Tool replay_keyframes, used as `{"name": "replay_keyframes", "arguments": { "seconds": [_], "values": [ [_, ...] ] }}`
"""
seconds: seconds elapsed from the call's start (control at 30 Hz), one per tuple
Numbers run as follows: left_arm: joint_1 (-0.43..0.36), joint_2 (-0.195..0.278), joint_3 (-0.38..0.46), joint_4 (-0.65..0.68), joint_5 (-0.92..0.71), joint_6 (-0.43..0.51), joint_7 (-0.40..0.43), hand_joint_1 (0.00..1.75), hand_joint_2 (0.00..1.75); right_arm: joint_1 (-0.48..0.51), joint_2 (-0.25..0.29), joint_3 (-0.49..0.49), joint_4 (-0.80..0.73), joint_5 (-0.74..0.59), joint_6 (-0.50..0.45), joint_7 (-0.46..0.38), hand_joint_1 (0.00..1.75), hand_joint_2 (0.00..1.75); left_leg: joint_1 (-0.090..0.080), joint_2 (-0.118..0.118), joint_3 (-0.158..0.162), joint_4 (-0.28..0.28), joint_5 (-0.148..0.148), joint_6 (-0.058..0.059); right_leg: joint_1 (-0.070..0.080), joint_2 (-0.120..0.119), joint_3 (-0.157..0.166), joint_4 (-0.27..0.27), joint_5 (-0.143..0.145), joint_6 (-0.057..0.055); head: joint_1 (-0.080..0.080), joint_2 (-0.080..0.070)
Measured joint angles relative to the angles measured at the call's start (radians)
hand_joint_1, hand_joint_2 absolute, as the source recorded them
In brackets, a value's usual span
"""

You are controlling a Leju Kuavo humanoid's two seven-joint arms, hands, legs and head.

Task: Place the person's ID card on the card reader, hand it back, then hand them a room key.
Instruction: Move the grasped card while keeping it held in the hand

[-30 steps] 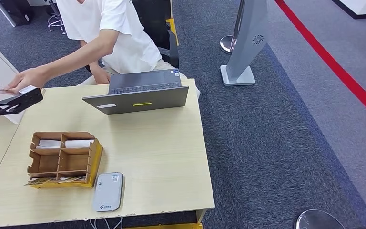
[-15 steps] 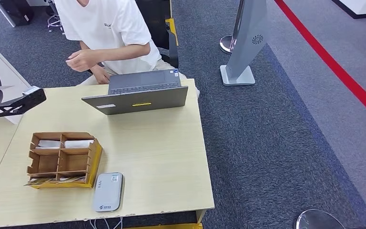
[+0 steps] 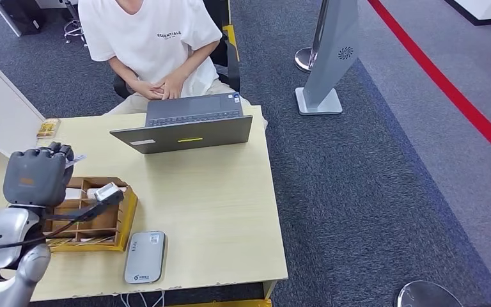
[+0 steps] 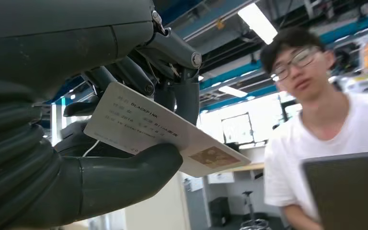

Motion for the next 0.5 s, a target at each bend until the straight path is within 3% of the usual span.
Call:
{"name": "replay_keyframes", "arguments": {
  "seconds": [0.23,0.5],
  "values": [
    [0.108,-0.023,-0.048,-0.126,-0.031,0.050,-0.034,1.75,1.75,0.000,0.003,-0.004,0.001,0.004,-0.004,-0.003,0.00,1.75,0.000,0.000,0.000,0.000,0.000,0.000,0.000,0.000,0.000,0.000,0.000,0.000,0.000,0.000],
    [0.217,-0.039,-0.060,-0.158,-0.063,0.112,-0.052,1.75,1.75,0.000,0.004,-0.011,0.002,0.002,-0.004,0.000,0.00,1.75,0.000,0.000,0.000,0.000,0.000,0.000,0.000,0.000,0.000,0.000,0.000,0.000,0.000,0.000]
  ]
}}
